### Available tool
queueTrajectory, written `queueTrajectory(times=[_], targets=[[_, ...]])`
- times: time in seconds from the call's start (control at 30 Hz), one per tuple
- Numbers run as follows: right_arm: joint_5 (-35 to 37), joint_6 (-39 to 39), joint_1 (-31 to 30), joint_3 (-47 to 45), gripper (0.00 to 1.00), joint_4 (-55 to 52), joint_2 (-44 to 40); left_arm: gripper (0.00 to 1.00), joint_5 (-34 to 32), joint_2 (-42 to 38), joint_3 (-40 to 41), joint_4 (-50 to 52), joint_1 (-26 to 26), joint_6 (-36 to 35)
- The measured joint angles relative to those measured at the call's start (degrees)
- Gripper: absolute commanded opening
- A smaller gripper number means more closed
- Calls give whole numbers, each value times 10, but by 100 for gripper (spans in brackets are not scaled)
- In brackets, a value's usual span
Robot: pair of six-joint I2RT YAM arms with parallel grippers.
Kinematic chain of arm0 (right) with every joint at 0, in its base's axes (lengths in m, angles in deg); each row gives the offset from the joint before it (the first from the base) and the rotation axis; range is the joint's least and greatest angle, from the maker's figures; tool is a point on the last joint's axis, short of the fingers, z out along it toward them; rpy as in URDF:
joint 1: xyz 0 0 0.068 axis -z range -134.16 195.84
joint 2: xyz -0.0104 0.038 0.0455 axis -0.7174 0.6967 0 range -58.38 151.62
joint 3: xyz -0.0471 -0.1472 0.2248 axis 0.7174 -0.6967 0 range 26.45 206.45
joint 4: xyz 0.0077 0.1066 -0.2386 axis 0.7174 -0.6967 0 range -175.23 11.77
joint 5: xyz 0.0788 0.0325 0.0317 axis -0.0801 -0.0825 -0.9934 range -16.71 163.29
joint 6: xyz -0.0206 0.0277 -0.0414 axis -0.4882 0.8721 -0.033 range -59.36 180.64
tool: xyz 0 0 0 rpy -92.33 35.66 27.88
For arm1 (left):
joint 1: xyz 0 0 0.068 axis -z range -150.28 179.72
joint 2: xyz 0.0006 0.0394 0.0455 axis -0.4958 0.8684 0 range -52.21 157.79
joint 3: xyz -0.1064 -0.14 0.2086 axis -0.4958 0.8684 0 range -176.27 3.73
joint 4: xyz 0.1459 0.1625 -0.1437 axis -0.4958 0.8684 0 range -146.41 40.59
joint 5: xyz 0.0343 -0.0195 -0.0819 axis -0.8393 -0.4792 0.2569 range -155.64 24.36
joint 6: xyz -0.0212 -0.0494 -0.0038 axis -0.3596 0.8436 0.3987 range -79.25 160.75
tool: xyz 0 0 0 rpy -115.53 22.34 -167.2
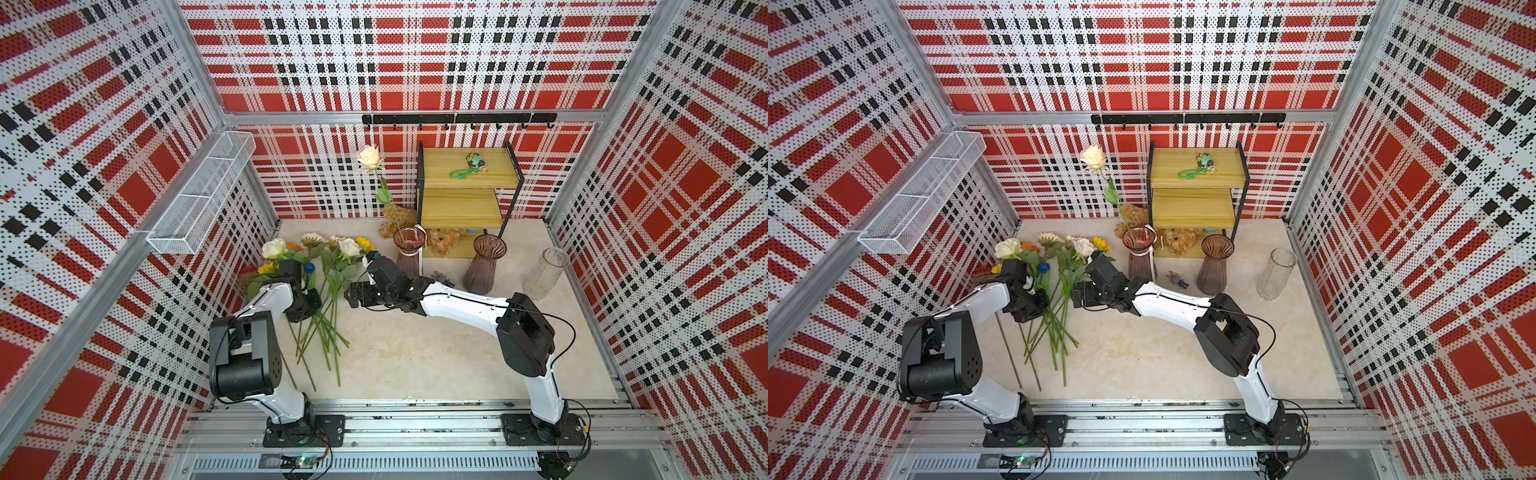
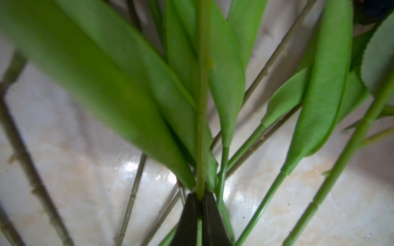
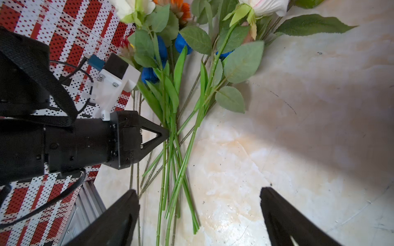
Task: Arrange the flowers in different vases according to their variety
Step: Pick up the flower at the center of the board.
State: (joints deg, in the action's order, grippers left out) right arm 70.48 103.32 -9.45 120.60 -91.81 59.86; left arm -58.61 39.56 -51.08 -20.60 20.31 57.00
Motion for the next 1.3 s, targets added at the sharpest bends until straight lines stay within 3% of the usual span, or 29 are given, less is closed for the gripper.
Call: queueTrajectory(times=[0.4, 0.6, 0.97, 1.3], targets=[[-8, 5, 0, 25, 93, -3, 29, 0, -5, -53, -61, 40, 8, 0], [-28, 16, 0, 70, 85, -2, 67, 0, -19, -89, -88, 64, 8, 0], [-96, 45, 0, 150, 61, -3, 154, 0, -49, -150, -123, 73, 15, -9], [-133, 57, 0, 188, 57, -11, 203, 0, -69, -174, -123, 75, 17, -18]])
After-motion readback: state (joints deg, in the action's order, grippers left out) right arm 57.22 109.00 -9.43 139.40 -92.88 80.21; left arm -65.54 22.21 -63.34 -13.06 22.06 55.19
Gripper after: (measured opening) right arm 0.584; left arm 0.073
